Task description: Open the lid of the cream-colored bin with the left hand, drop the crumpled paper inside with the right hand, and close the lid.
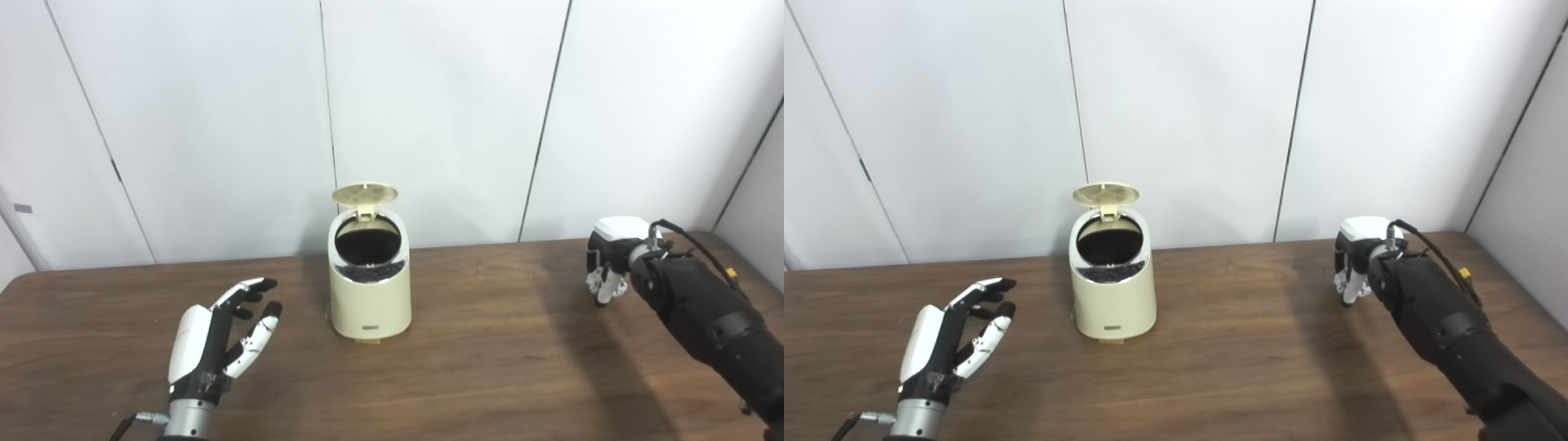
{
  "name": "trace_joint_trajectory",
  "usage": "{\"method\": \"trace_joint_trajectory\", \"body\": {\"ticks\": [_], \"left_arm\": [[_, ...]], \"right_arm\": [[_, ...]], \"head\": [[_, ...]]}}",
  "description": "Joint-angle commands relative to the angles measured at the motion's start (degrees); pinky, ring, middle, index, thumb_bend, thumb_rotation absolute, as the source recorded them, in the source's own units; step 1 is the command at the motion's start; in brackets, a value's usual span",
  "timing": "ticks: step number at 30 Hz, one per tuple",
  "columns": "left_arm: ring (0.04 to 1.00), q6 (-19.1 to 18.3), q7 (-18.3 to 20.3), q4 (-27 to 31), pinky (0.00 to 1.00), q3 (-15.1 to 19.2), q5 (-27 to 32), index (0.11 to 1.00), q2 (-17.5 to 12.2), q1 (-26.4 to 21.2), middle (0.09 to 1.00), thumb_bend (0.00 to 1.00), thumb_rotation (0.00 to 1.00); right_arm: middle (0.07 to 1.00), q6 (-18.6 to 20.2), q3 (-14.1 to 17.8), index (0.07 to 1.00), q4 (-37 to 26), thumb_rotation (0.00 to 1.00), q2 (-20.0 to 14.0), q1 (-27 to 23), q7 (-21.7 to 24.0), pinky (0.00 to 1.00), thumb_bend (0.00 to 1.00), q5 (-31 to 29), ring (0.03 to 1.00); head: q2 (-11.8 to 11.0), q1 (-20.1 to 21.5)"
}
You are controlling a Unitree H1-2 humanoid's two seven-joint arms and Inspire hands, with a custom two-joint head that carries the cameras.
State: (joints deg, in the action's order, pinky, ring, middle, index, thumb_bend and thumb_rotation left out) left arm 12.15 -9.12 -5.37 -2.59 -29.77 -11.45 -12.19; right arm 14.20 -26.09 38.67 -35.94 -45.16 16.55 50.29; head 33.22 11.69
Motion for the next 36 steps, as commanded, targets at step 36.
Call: {"method": "trace_joint_trajectory", "body": {"ticks": [36], "left_arm": [[0.720,0.4,-1.5,1.3,0.61,-0.5,-1.4,0.755,0.3,-2.3,0.757,0.50,0.85]], "right_arm": [[0.422,1.2,4.3,0.496,-32.4,0.00,-2.5,-5.2,18.8,0.29,0.53,0.4,0.365]], "head": [[-0.7,-0.5]]}}
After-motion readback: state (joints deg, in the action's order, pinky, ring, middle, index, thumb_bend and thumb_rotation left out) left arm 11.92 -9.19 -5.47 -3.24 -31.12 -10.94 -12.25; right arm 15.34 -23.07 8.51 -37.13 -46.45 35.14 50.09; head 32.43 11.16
